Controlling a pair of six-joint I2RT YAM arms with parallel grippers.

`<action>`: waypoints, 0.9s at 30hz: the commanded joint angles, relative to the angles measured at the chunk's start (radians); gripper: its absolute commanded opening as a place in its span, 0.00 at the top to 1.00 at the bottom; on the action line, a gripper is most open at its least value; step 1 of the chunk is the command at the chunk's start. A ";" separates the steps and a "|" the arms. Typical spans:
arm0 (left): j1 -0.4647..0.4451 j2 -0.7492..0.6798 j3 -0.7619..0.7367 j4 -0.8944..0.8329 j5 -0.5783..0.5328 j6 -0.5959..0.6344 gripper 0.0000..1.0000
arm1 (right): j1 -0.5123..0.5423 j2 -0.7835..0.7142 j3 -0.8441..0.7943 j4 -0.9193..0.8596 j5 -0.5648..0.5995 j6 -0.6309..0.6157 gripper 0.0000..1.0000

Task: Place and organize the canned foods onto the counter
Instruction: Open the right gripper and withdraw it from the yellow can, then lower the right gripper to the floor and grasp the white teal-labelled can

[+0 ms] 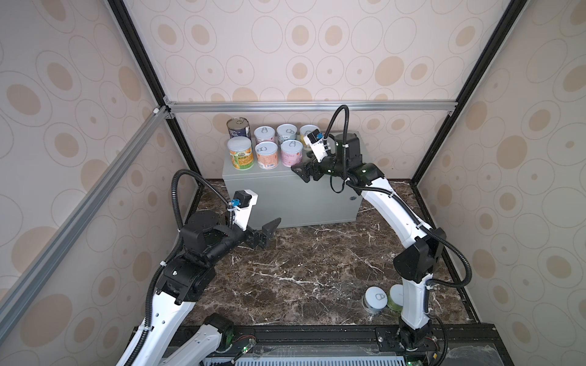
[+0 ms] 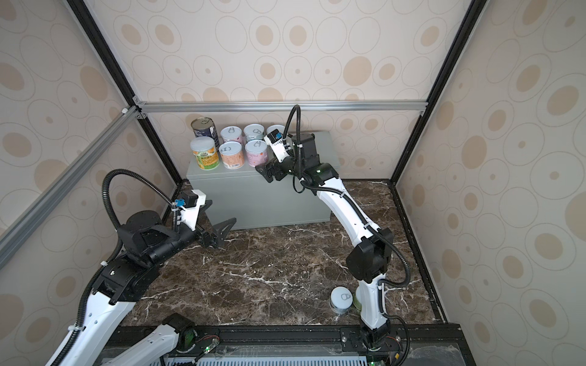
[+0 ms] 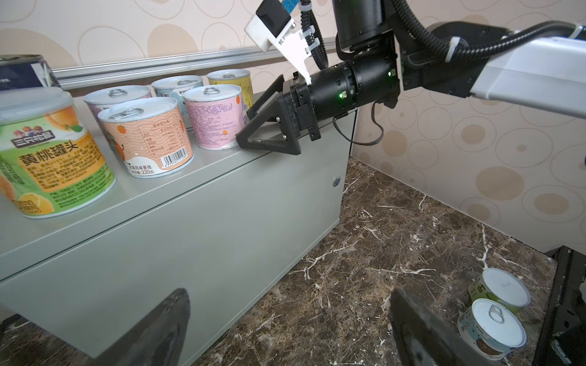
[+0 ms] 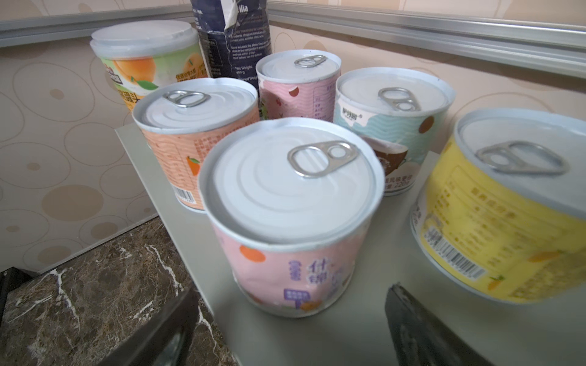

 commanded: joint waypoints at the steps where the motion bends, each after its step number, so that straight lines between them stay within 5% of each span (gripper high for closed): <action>1: -0.003 -0.003 0.007 0.002 0.000 0.030 0.02 | 0.020 0.002 0.020 -0.017 -0.023 -0.036 0.05; 12: -0.003 -0.013 0.003 -0.004 -0.001 0.024 0.02 | 0.019 -0.122 -0.128 -0.012 0.063 -0.027 0.05; 20: -0.001 -0.029 -0.028 0.018 0.019 0.021 0.02 | 0.041 -0.574 -0.634 -0.055 0.252 0.134 0.02; 27: -0.002 -0.030 -0.052 0.068 0.083 0.015 0.02 | 0.097 -0.844 -0.947 -0.341 0.538 0.383 0.00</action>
